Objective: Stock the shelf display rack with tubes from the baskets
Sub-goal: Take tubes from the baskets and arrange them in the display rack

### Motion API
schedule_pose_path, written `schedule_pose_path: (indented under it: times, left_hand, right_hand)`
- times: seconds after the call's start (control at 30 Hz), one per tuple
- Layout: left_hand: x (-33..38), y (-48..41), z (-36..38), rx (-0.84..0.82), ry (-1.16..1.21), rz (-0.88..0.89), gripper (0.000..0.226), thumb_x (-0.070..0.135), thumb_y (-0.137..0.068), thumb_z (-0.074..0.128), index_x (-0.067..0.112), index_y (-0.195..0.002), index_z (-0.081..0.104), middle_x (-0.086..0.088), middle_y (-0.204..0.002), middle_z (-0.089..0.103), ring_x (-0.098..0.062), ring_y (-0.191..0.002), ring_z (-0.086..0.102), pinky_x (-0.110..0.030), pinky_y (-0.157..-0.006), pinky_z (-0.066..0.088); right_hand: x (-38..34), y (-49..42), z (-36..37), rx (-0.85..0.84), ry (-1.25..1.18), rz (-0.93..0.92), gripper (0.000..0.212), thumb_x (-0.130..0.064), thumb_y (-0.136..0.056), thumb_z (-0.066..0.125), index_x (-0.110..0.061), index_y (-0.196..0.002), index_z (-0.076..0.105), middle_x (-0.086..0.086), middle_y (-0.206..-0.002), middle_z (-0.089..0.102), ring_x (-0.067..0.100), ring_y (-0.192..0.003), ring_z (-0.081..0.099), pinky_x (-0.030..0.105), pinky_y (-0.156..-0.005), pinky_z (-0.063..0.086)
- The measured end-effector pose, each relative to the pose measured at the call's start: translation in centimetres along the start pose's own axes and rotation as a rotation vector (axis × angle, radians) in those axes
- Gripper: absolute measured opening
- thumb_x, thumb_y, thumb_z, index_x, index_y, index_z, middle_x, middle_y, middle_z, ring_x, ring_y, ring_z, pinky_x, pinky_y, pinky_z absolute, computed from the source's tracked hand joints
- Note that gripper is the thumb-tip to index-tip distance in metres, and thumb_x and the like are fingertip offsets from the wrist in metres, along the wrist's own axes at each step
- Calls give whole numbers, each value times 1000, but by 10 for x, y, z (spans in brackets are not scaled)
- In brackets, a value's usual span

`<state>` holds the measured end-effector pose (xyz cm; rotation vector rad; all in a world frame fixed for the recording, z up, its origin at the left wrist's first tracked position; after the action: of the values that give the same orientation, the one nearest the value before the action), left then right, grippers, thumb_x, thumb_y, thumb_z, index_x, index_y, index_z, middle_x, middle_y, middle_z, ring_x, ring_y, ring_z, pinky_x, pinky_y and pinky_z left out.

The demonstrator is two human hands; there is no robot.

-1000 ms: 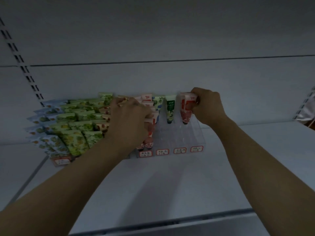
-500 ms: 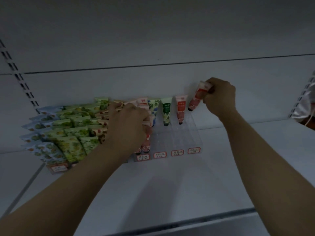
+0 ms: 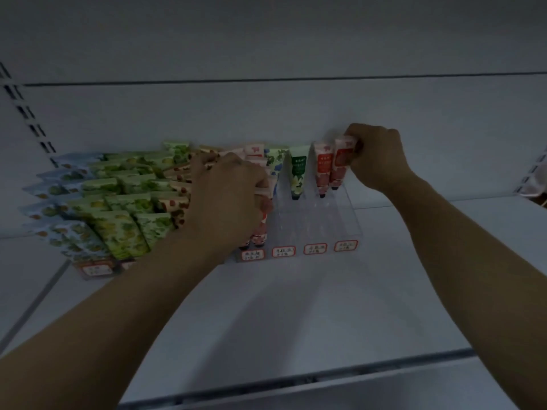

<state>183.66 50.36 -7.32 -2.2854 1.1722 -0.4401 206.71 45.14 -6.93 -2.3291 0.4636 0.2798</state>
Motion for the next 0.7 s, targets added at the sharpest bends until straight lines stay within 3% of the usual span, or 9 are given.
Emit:
schedule_pose_path:
  times: [0.13, 0.37, 0.53, 0.7]
  left_hand:
    - [-2, 0, -1, 17, 28, 7, 6, 13, -74, 70, 12, -79, 71, -8, -85, 69, -30, -97, 57, -42, -100, 23]
    - [0, 3, -5, 16, 40, -32, 10, 19, -78, 63, 14, -83, 70, -8, -88, 68, -30, -99, 55, -39, -100, 20]
    - [-1, 5, -8, -1, 54, -52, 9, 11, -78, 64, 14, -84, 69, -5, -86, 66, -29, -96, 54, -36, -90, 24]
    - [10, -4, -3, -107, 0, -15, 12, 14, -79, 58, 18, -87, 66, 4, -80, 46, -25, -104, 51, -38, -99, 23]
  right_hand:
    - [2, 1, 3, 6, 31, 10, 19, 2, -77, 53, -16, -71, 52, 2, -67, 57, 20, -61, 50, 24, -51, 33]
    - [1, 10, 9, -6, 26, 60, 13, -3, -78, 52, -15, -74, 53, 3, -69, 56, 22, -63, 52, 30, -60, 46]
    - [1, 8, 7, -35, 29, 73, 15, -1, -78, 50, -16, -73, 52, 3, -69, 56, 22, -64, 51, 26, -59, 40]
    - [-1, 8, 7, -47, 32, 63, 13, -2, -77, 51, -14, -73, 52, 6, -70, 58, 24, -65, 52, 30, -61, 45]
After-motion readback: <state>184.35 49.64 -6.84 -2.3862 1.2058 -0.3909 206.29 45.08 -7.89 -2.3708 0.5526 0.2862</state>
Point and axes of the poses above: each hand's wrist, its own y-axis away from the middle knuckle, its own z-axis out of the palm, x = y × z, the point moved 8 cm from there along -y, towards the middle knuckle
